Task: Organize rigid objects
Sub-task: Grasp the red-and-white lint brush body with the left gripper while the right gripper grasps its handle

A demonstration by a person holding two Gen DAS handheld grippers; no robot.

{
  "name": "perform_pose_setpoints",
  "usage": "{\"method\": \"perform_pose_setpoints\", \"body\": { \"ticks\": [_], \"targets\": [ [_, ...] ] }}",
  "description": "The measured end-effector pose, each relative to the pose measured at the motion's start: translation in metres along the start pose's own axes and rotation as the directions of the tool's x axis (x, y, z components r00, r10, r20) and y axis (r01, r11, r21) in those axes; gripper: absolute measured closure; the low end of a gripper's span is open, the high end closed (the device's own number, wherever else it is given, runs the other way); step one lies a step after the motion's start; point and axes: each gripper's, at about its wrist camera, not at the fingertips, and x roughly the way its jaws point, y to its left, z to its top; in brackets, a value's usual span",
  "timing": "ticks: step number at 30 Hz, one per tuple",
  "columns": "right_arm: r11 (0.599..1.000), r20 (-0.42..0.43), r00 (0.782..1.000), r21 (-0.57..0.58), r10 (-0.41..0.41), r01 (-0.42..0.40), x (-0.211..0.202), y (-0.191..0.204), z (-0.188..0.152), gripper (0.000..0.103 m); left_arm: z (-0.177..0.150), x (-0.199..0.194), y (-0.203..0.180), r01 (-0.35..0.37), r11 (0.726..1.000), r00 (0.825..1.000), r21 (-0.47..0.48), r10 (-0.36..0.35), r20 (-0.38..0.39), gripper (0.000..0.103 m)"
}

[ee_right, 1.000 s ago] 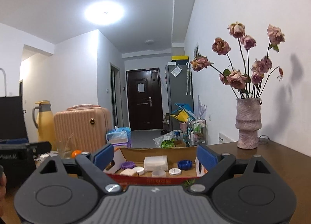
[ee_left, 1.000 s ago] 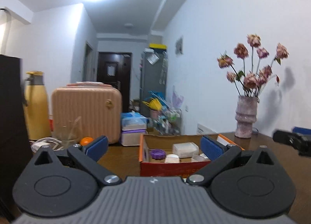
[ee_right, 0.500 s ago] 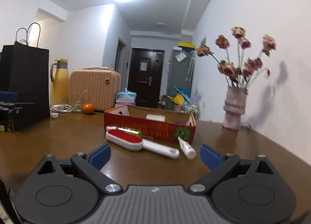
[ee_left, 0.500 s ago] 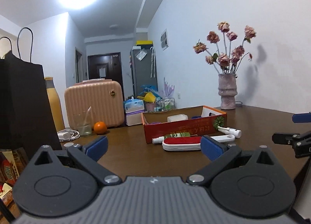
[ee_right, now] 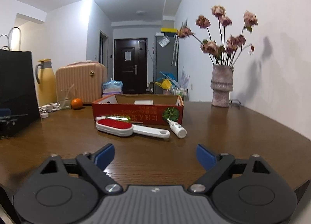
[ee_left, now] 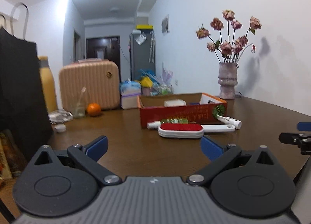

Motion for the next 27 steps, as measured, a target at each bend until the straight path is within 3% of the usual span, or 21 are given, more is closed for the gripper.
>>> {"method": "perform_pose_setpoints", "body": {
  "ticks": [2,6,9,11,15,17,22,25,27],
  "targets": [
    [1.0,-0.029,1.0,0.02,0.011,-0.011,0.017,-0.007,0.007,0.031,0.009,0.019,0.005,0.04,0.999,0.998,-0.032,-0.042,-0.04,0.0],
    [0.995,-0.086,0.995,0.082,0.056,-0.048,0.061,-0.024,0.028,0.041,0.035,0.073,0.016,0.145,0.987,0.984,-0.073,-0.152,-0.098,0.0],
    [0.991,-0.132,0.989,0.12,0.073,-0.057,0.104,-0.037,0.043,0.052,0.048,0.136,0.02,0.131,0.99,0.972,-0.05,-0.139,-0.192,0.002],
    [0.987,-0.169,0.982,0.148,0.081,-0.056,0.137,-0.045,0.051,0.063,0.053,0.179,0.024,0.125,0.99,0.956,-0.062,-0.137,-0.26,0.012],
    [0.982,-0.223,0.97,0.183,0.096,-0.055,0.184,-0.055,0.057,0.07,0.053,0.247,0.029,0.196,0.976,0.908,-0.094,-0.217,-0.358,0.025],
    [0.98,-0.26,0.961,0.193,0.092,-0.041,0.204,-0.057,0.057,0.072,0.053,0.268,0.031,0.198,0.973,0.9,-0.118,-0.228,-0.37,0.029],
    [0.974,-0.32,0.941,0.222,0.114,-0.042,0.232,-0.058,0.05,0.075,0.047,0.305,0.034,0.241,0.954,0.856,-0.18,-0.296,-0.424,0.049],
    [0.969,-0.325,0.937,0.242,0.131,-0.052,0.24,-0.06,0.046,0.08,0.045,0.305,0.035,0.272,0.938,0.853,-0.213,-0.338,-0.397,0.055],
    [0.968,-0.322,0.937,0.244,0.138,-0.059,0.243,-0.06,0.044,0.088,0.043,0.305,0.038,0.272,0.933,0.851,-0.234,-0.347,-0.394,0.055]
  ]
}}
